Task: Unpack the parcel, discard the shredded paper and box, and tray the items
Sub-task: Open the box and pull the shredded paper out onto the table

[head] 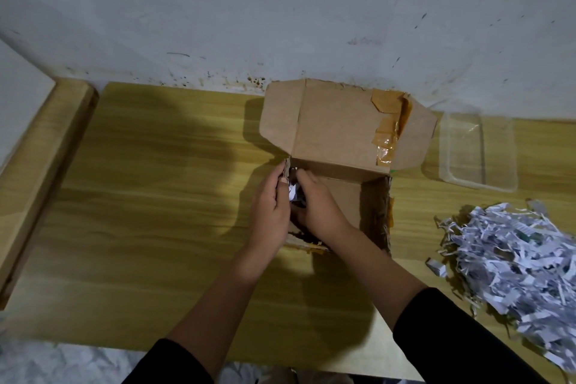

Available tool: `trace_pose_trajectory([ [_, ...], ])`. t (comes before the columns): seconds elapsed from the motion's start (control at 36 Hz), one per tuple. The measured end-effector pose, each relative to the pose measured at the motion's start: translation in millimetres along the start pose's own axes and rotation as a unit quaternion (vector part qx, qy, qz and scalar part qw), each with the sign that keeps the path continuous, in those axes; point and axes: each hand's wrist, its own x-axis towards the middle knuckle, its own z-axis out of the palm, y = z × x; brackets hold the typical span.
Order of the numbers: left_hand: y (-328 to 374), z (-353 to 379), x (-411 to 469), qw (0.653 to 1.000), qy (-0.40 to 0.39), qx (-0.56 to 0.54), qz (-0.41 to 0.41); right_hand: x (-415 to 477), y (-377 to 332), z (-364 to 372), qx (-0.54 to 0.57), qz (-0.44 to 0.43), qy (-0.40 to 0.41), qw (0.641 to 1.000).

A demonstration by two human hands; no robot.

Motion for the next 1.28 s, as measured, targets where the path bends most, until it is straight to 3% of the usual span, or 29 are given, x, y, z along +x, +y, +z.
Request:
trace_pose_trajectory([
  [0.31, 2.6, 22.2, -3.9, 0.999, 0.001, 0.038, 0.01, -9.9, 19.0, -17.0, 0.048, 0.03, 0.015, 0.998],
  [0.47, 2.4, 36.6, -4.2, 0.999, 0.0, 0.032, 0.013, -13.7, 29.2, -27.2, 0.051, 0.076, 0.062, 0.994],
  [0.81, 2.1, 57.5, -6.1, 1.0, -0.001, 0.025, 0.01, -15.8, 44.1, -33.6, -0.015, 0.016, 0.018, 1.0],
  [1.08, 1.3, 58.0, -5.7, 0.999, 0.009, 0.03, -0.003, -18.1, 38.5, -37.3, -0.008, 0.037, 0.002, 0.999],
  [1.28, -0.8, 55.4, -5.2, 0.999, 0.001, 0.048, 0.007, -24.5, 42.7, -43.1, 0.009, 0.023, -0.053, 0.998],
])
